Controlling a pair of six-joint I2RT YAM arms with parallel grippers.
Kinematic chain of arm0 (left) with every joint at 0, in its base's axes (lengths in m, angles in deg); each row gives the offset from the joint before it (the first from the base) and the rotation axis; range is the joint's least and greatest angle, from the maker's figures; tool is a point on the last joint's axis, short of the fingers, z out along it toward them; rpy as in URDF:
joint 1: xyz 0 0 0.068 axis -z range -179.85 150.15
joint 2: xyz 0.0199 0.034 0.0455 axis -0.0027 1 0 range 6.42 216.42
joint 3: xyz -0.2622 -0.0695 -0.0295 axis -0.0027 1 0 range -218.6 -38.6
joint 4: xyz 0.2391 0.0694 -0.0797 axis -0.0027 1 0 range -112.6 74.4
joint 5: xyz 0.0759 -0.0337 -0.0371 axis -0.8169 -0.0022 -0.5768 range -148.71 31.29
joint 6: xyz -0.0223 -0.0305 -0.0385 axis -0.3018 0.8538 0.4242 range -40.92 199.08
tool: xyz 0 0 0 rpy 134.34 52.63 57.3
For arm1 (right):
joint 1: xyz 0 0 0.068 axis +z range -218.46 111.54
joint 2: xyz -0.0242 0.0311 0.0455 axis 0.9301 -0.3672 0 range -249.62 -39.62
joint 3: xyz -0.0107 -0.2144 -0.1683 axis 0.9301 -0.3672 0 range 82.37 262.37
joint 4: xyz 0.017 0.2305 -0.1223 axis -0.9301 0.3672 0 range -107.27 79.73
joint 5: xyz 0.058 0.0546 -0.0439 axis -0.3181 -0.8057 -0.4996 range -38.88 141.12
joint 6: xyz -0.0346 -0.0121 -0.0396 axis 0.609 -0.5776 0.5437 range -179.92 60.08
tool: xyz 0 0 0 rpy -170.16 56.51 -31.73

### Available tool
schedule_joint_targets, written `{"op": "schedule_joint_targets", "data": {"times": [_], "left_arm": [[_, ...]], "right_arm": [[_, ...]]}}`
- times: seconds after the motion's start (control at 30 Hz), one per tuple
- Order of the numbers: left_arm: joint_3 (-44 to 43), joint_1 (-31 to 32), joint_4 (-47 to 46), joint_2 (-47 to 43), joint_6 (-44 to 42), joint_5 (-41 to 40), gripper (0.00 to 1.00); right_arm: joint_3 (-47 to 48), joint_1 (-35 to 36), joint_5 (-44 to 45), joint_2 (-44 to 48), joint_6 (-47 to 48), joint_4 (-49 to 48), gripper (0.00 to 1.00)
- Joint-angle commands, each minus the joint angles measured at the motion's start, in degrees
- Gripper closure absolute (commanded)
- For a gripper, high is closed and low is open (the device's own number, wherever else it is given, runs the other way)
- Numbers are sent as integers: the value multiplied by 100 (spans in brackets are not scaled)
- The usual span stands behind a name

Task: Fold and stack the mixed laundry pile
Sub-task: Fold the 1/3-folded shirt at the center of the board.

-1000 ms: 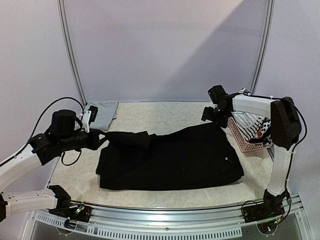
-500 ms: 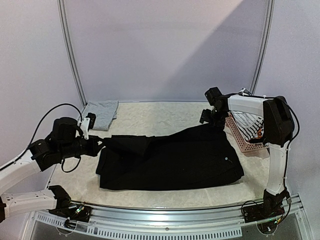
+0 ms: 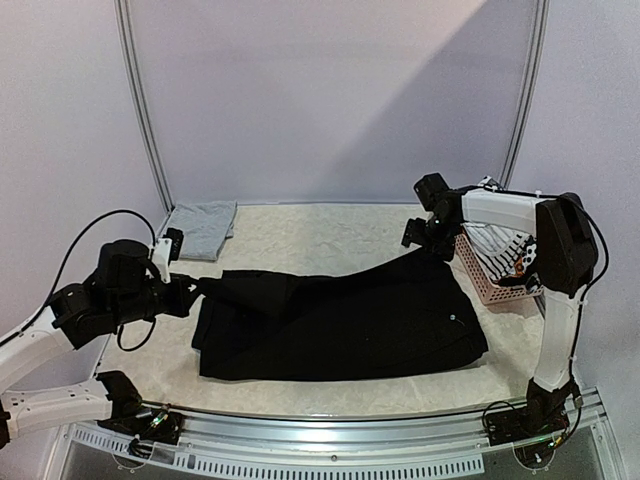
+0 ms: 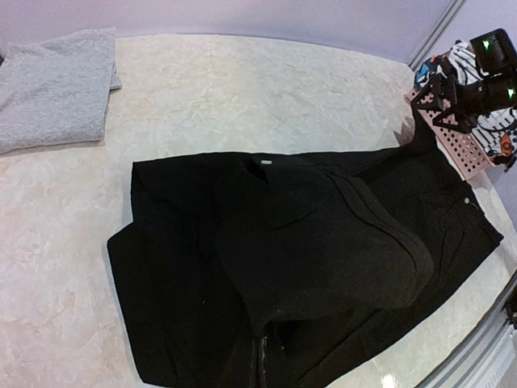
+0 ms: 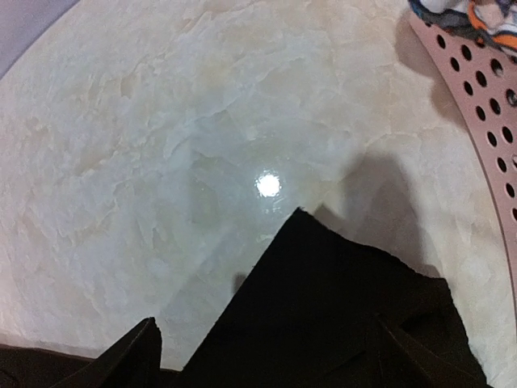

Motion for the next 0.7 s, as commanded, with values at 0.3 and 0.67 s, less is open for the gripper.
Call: {"op": "schedule_joint_targets", "data": {"times": [0.3,0.67], "left_arm": [[522,421,333,-369,315,-549,100],[975,548,2,-327,598,-721,100]], "right_arm": [[-781,33,-361,748,-278,-280,7],[207,227,383,-95,115,504,28]]}}
